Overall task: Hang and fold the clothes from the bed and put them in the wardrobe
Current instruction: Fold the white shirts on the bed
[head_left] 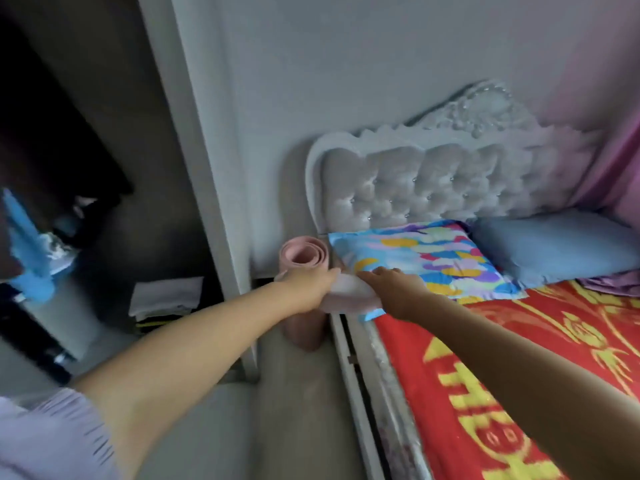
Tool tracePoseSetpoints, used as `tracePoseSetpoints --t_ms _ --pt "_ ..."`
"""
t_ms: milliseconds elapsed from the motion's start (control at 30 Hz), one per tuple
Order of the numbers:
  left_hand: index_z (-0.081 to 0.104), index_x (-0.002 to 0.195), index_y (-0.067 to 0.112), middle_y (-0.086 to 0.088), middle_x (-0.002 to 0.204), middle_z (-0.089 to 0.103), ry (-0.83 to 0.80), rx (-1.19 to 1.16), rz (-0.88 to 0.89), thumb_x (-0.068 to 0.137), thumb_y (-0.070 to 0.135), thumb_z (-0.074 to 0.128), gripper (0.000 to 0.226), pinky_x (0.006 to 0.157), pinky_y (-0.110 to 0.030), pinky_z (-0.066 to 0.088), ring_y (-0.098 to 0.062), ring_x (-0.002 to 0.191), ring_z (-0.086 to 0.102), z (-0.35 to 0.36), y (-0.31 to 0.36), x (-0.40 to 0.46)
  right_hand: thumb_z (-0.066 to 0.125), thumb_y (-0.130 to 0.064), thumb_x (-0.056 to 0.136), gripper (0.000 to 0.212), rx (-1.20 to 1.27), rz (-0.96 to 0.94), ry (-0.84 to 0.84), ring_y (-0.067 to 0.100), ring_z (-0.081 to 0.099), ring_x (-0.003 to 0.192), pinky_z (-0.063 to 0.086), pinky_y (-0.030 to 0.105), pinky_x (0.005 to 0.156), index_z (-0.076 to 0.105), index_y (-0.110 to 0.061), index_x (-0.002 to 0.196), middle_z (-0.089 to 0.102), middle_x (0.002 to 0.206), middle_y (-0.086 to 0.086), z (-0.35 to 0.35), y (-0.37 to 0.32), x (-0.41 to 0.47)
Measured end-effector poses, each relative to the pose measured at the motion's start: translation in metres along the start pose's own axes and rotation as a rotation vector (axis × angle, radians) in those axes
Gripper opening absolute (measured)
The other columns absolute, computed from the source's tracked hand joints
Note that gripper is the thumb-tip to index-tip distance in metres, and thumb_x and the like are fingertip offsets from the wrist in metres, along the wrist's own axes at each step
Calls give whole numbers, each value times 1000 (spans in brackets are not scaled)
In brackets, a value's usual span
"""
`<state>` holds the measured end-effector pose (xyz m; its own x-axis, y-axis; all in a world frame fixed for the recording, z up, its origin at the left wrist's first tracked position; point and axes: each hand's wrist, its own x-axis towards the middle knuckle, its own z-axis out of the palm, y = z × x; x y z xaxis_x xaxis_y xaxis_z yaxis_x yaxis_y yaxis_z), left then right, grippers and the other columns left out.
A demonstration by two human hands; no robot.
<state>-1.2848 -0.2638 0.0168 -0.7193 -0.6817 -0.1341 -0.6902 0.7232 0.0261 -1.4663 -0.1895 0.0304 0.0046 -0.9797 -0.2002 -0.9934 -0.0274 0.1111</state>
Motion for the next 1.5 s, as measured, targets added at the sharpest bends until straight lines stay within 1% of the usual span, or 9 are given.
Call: tracePoseSetpoints --t_ms 133,267,533,600,900,1033,1167,1367,1500 --pt "35 136 13 -16 125 49 -71 25 -218 89 5 48 49 76 -40 44 -38 111 54 19 -126 -99 48 -16 94 67 14 -217 -32 26 43 131 43 47 99 18 -40 149 40 143 1 -16 -152 63" --pt "40 132 12 -14 128 51 -124 16 -399 84 6 60 53 82 -41 47 -35 112 56 24 -231 -184 56 -9 90 76 27 -375 -48 31 46 127 45 50 98 18 -37 150 44 139 3 -37 -284 110" --pt "40 129 11 -15 127 49 -146 -29 -609 90 8 51 41 81 -37 41 -38 113 55 48 -365 -275 51 -8 90 71 24 -591 -77 32 44 126 44 51 98 22 -37 149 42 139 6 -51 -443 192" --pt "40 128 11 -16 126 49 -170 -56 -620 89 8 52 41 77 -35 38 -38 112 55 60 -391 -277 50 -8 91 71 5 -623 -94 33 42 129 43 50 100 21 -35 150 41 142 7 -43 -464 217" --pt "37 136 18 -14 128 50 -237 -157 -592 90 14 52 48 90 -41 45 -37 115 53 123 -537 -197 46 -4 91 70 25 -655 -158 32 47 125 43 45 101 22 -32 151 43 140 8 3 -513 387" --pt "37 134 17 -15 124 51 -281 -209 -550 88 11 50 48 84 -42 46 -37 110 56 152 -619 -140 46 -4 91 70 69 -623 -226 31 47 124 43 46 101 23 -34 150 44 139 8 18 -531 479" --pt "34 142 17 -16 126 51 -267 -104 -475 94 12 45 49 92 -43 46 -37 111 55 190 -699 -88 51 -6 92 69 116 -611 -251 28 47 127 40 38 105 24 -27 151 44 144 10 43 -552 566" --pt "40 138 19 -12 131 50 -188 -82 -467 96 11 42 43 97 -42 45 -33 117 54 259 -796 -1 51 -14 91 63 112 -544 -169 27 49 127 42 37 104 30 -27 149 46 144 7 100 -568 696" --pt "28 146 19 -11 140 41 -51 20 -536 96 7 33 52 100 -45 39 -32 128 43 333 -828 47 53 -17 91 63 109 -408 73 27 42 130 36 43 106 30 -31 148 43 143 3 170 -574 743"
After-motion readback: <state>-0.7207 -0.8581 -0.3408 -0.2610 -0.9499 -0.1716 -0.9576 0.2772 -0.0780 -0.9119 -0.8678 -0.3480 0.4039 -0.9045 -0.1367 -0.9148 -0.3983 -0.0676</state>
